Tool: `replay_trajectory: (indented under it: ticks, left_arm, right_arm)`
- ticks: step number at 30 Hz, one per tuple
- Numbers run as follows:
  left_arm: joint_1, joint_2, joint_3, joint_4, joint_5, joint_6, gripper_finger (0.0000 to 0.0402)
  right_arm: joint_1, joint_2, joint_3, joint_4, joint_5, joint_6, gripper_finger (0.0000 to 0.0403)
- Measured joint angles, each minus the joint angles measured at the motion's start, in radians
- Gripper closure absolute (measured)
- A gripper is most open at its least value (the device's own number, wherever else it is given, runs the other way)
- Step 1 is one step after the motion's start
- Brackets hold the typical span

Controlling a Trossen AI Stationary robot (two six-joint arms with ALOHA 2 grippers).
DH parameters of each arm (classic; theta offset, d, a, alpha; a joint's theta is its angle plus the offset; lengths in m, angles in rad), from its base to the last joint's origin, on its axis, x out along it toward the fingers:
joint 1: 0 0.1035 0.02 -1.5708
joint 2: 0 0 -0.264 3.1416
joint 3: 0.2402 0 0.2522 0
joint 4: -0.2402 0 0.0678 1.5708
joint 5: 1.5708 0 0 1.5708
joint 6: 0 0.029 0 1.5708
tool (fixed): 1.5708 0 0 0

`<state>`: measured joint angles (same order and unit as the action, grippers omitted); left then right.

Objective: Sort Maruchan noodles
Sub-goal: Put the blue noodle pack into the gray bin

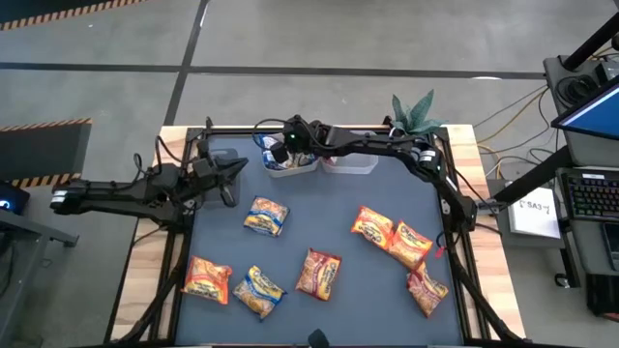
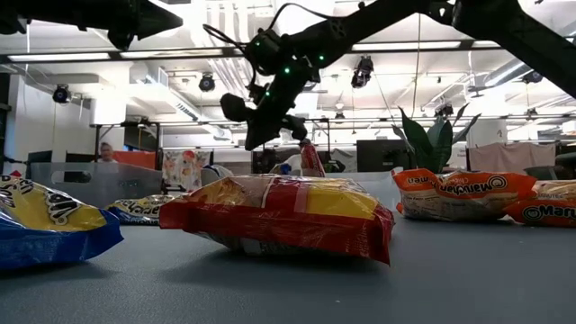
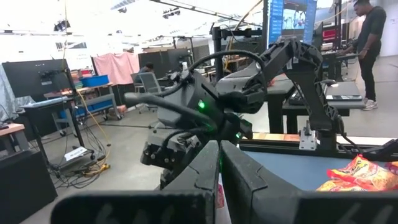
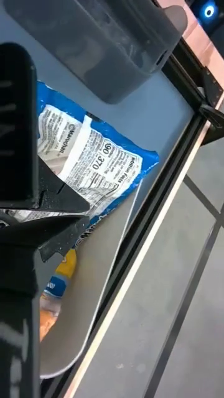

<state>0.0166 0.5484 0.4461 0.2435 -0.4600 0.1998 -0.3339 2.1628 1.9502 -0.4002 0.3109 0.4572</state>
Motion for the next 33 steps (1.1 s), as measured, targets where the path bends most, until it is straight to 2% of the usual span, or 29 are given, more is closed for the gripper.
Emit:
replay_trajectory:
  ticks: [14,23,27,33]
  left_arm:
    - [0.0,0.0,0.0,0.01,0.0,0.002,0.0402]
    - [0.0,0.006,0.0,-0.001,0.0,0.016,0.0402]
    - [0.0,0.026,0.0,0.0,0.0,0.022,0.0402]
    - [0.0,0.069,0.0,0.0,0.0,0.028,0.0402]
  right_arm:
    - [0.004,0.0,-0.176,0.189,-0.004,0.005,0.0394]
    - [0.028,-0.017,-0.132,0.158,-0.022,-0.059,0.0394]
    - [0.062,-0.082,-0.113,0.095,-0.023,-0.117,0.0394]
    - [0.135,-0.226,-0.153,-0.016,-0.019,-0.217,0.0394]
